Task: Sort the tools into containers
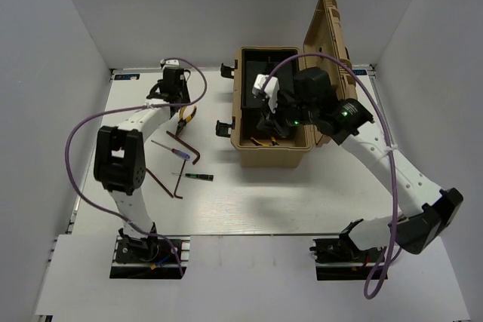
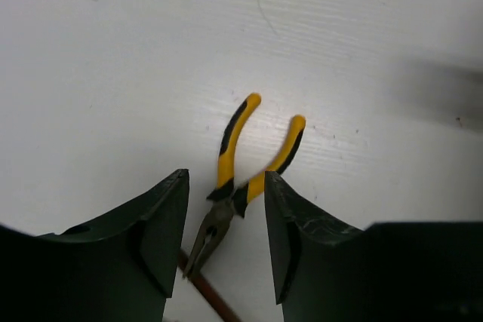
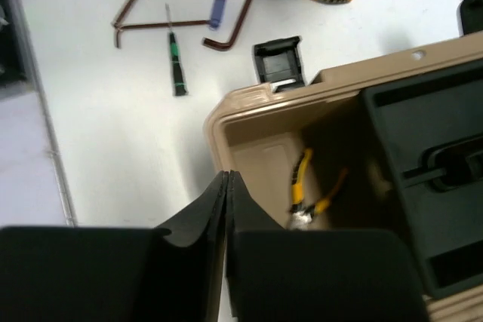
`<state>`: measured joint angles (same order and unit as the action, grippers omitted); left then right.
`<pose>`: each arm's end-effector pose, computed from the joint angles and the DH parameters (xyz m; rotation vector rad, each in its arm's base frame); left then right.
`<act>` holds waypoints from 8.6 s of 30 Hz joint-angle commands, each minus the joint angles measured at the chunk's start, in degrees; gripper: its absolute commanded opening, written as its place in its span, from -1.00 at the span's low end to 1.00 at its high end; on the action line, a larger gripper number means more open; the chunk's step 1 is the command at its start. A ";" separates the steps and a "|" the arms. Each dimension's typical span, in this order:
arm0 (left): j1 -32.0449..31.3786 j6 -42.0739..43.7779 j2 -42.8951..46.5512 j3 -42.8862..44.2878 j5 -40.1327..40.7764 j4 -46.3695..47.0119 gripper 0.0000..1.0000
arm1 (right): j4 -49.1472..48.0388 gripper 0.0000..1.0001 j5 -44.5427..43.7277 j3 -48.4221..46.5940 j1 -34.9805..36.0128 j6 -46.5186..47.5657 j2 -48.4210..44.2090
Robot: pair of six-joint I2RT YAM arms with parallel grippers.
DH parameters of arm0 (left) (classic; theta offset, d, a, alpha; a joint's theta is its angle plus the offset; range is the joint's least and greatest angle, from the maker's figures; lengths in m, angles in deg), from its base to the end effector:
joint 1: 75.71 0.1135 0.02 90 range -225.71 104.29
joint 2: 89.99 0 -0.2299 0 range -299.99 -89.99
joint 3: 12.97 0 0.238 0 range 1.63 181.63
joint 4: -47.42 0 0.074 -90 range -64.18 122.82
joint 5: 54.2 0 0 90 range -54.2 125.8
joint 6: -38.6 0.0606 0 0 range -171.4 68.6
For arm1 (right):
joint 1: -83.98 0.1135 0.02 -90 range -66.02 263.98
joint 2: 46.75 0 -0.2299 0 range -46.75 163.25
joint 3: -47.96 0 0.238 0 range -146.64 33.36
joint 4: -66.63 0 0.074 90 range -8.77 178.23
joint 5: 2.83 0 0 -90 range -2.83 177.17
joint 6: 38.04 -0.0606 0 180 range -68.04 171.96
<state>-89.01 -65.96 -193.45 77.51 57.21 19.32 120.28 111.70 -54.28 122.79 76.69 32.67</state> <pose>0.3980 -0.0714 0.1979 -0.2159 2.2237 0.1647 0.2243 0.2127 0.3656 -1.3231 1.6452 0.5979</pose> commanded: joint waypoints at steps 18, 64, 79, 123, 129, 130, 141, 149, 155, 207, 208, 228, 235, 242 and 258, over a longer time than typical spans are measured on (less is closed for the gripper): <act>5.21 4.11 -20.29 17.91 -10.33 -9.71 -0.08 | -1.96 -1.00 2.27 5.11 -0.13 -9.35 -2.43; 0.74 -10.39 18.73 2.61 -49.62 16.99 -1.00 | -4.85 -1.00 -20.74 4.32 -1.36 -14.09 -5.50; -14.37 -13.46 13.81 0.42 -44.10 22.63 -1.00 | -3.89 -1.00 -27.70 -0.70 -3.38 -15.15 -6.12; -13.61 -27.58 44.22 -36.48 -1.28 -11.20 0.49 | 2.35 -1.00 -6.31 -10.95 5.12 -11.72 13.36; -9.03 -33.06 39.40 -37.22 -2.42 -11.90 0.38 | 4.37 -0.72 -10.99 -23.01 8.21 -14.44 23.04; -8.50 -33.68 37.04 -36.68 -2.42 -11.90 0.35 | 4.37 -0.69 -12.65 -23.63 8.56 -14.80 24.72; -1.82 -34.39 23.76 -29.92 -4.79 -7.60 -0.01 | 3.67 -0.72 -12.58 -24.78 9.80 -15.85 29.66; -0.06 -34.39 16.11 -24.64 -5.32 -8.21 0.02 | 2.61 -0.74 -12.23 -21.00 9.54 -15.59 27.90; 0.47 -35.00 14.95 -25.77 -5.85 -7.52 0.05 | 1.30 -0.74 -12.14 -18.80 9.36 -15.94 25.97; -1.82 -15.67 17.87 2.93 -38.27 1.71 -1.00 | -7.84 -1.00 -40.87 -4.48 7.69 -9.97 1.80; -2.34 -15.67 16.38 4.61 -40.89 2.50 -1.00 | -9.85 -1.00 -44.45 -3.69 7.25 -9.79 1.53; -12.28 -12.41 -18.35 42.24 -40.05 -5.65 -1.00 | -11.71 -1.00 -43.26 1.59 2.06 -12.16 -1.98; -13.42 -10.84 -20.38 46.47 -32.83 -11.28 -0.37 | -11.80 -1.00 -40.53 2.38 1.18 -12.69 -2.07; -13.95 -10.83 -20.38 49.10 -33.98 -12.61 0.26 | -7.76 -0.49 -28.24 0.80 1.18 -11.02 0.38; -11.92 -9.42 40.76 -9.14 2.21 -17.75 0.33 | 9.64 -0.72 15.30 -10.42 12.33 9.37 17.15</act>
<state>-101.62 -74.38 -164.90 76.48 46.04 6.47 126.61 123.83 -59.35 130.74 81.92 44.56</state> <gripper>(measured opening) 0.597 0.145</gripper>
